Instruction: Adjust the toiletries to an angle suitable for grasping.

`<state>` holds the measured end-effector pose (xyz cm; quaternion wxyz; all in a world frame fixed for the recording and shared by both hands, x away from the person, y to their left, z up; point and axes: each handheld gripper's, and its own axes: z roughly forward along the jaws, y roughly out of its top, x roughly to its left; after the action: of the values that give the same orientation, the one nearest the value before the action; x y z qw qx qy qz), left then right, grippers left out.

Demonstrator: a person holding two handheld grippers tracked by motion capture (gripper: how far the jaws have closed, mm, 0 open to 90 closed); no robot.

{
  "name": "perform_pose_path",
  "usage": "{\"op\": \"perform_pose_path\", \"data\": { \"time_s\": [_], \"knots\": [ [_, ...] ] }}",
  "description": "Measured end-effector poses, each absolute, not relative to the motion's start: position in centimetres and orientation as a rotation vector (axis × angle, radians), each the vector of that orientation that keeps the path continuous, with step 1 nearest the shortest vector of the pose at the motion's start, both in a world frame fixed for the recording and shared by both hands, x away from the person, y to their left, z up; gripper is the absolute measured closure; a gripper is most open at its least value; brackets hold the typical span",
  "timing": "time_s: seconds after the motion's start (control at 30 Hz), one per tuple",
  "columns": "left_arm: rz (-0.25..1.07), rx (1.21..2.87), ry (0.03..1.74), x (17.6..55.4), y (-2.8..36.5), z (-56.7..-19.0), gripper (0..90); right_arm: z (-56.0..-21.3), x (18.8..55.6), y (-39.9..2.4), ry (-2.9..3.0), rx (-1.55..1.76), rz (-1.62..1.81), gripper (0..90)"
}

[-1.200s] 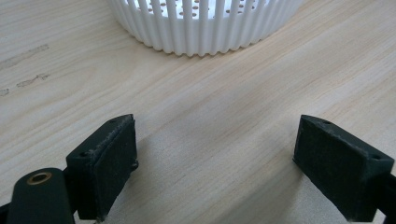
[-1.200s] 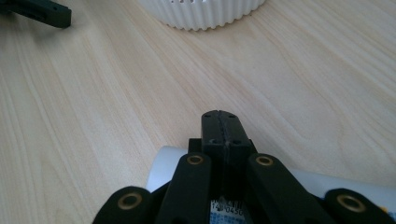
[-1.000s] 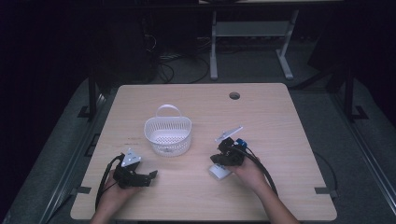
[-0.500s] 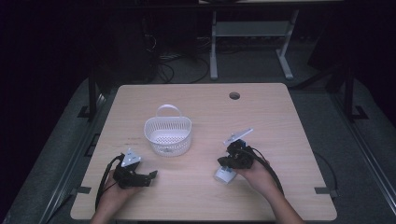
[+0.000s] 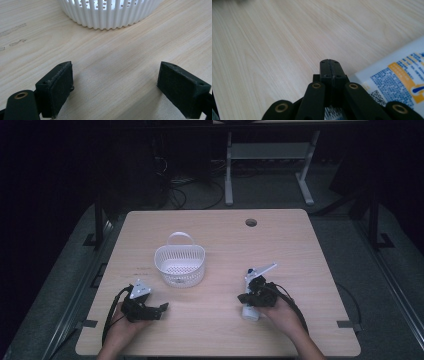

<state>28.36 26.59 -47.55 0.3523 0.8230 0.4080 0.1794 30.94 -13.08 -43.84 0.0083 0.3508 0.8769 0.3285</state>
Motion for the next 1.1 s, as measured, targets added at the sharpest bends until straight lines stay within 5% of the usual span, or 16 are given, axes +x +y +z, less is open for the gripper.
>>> {"op": "perform_pose_path", "data": {
  "time_s": [1.1],
  "knots": [
    [0.466,2.130,1.057,28.3,26.6,-47.5,12.9,-44.2,29.7,-19.3,2.676,1.217,0.961,89.6]
  ]
}}
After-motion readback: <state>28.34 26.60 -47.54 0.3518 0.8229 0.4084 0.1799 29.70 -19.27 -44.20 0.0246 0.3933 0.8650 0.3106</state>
